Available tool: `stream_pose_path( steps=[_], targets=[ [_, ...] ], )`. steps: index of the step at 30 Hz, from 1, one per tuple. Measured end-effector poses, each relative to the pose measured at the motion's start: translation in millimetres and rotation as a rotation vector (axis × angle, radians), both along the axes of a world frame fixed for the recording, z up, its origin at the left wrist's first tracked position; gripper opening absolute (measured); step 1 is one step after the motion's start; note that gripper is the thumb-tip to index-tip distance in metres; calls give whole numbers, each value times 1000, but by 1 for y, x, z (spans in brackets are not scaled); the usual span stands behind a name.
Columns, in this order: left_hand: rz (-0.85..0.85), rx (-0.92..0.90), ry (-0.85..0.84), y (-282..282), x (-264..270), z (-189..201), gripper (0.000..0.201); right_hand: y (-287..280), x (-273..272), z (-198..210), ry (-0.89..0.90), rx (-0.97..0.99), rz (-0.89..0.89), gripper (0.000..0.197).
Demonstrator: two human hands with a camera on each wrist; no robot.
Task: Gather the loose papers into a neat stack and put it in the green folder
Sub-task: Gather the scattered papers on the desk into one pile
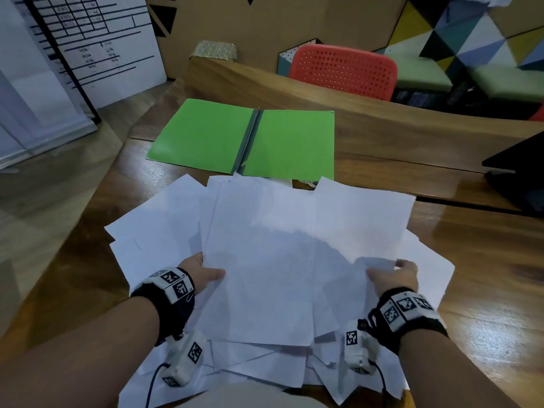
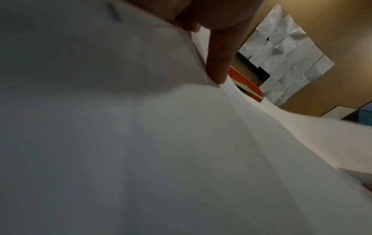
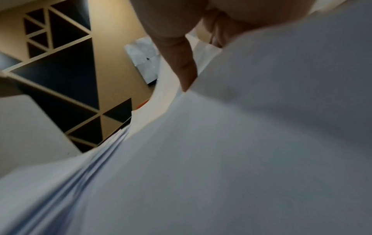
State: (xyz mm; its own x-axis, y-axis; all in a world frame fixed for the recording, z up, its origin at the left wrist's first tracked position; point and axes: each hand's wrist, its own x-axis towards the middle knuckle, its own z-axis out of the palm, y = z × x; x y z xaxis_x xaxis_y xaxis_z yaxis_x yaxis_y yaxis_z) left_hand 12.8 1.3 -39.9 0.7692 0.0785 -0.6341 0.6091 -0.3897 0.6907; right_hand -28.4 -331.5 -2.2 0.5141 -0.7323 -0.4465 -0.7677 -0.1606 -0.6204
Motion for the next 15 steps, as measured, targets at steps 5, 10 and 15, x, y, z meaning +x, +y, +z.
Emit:
stream_pose_path(
  steps=[5, 10, 15],
  targets=[
    [-13, -3, 10, 1, -1, 0, 31, -6, -6, -6, 94, 244, 70, 60],
    [-31, 1, 7, 3, -2, 0, 29, -26, -4, 1, 140, -68, 128, 37],
    [-51, 40, 9, 2, -2, 2, 38, -33, -10, 15, 87, -64, 187, 38]
  ],
)
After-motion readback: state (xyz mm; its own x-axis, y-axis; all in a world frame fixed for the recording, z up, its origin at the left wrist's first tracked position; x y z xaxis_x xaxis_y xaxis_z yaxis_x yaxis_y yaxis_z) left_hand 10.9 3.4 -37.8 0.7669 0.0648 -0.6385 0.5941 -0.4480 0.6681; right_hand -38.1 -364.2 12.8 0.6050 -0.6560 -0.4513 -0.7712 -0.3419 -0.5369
